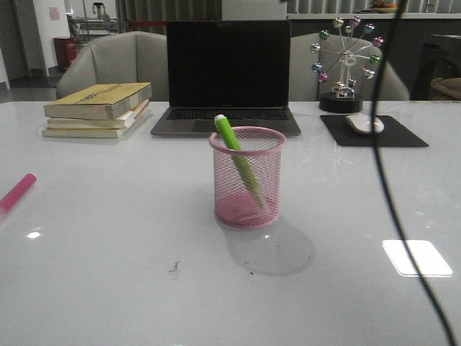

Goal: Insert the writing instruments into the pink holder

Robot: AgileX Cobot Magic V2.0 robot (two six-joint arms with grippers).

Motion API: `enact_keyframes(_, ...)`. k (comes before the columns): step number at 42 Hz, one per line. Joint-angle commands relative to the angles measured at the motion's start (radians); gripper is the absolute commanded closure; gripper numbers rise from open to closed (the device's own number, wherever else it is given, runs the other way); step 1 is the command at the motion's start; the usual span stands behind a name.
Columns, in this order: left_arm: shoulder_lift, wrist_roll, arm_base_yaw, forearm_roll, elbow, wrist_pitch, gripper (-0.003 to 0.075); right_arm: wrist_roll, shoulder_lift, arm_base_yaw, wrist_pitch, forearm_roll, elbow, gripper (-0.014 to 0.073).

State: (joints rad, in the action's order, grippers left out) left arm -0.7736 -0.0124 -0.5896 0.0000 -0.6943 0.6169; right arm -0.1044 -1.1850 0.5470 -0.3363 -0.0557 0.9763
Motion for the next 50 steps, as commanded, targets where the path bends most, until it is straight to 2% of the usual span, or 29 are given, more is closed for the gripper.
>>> enact_keyframes(1, -0.001, 0.004, -0.005, -0.007, -0.031, -0.077, 0.0243, -0.011, 0.117, -0.003, -0.087, 0.003, 0.038, 0.0142)
enact_keyframes(6, -0.001, 0.004, -0.005, -0.007, -0.031, -0.077, 0.0243, 0.003, 0.203, -0.003, -0.244, 0.002, 0.029, 0.0142)
enact_keyframes(11, -0.001, 0.004, -0.005, -0.007, -0.031, -0.077, 0.0243, 0.026, 0.303, -0.003, -0.32, 0.002, -0.031, 0.0147)
enact_keyframes(19, -0.001, 0.004, -0.005, -0.007, -0.031, -0.077, 0.0243, 0.028, 0.468, -0.003, -0.355, 0.002, -0.166, 0.0147)
enact_keyframes(30, -0.001, 0.004, -0.005, -0.007, -0.031, -0.088, 0.0243, 0.028, 0.649, -0.003, -0.379, 0.002, -0.269, 0.0147)
enact_keyframes(41, -0.001, 0.004, -0.005, -0.007, -0.031, -0.107, 0.0243, 0.028, 0.686, -0.003, -0.39, 0.002, -0.29, 0.0147)
enact_keyframes(50, -0.004, 0.004, -0.005, -0.014, -0.031, -0.175, 0.0243, 0.028, 0.686, -0.003, -0.39, 0.002, -0.29, 0.0147)
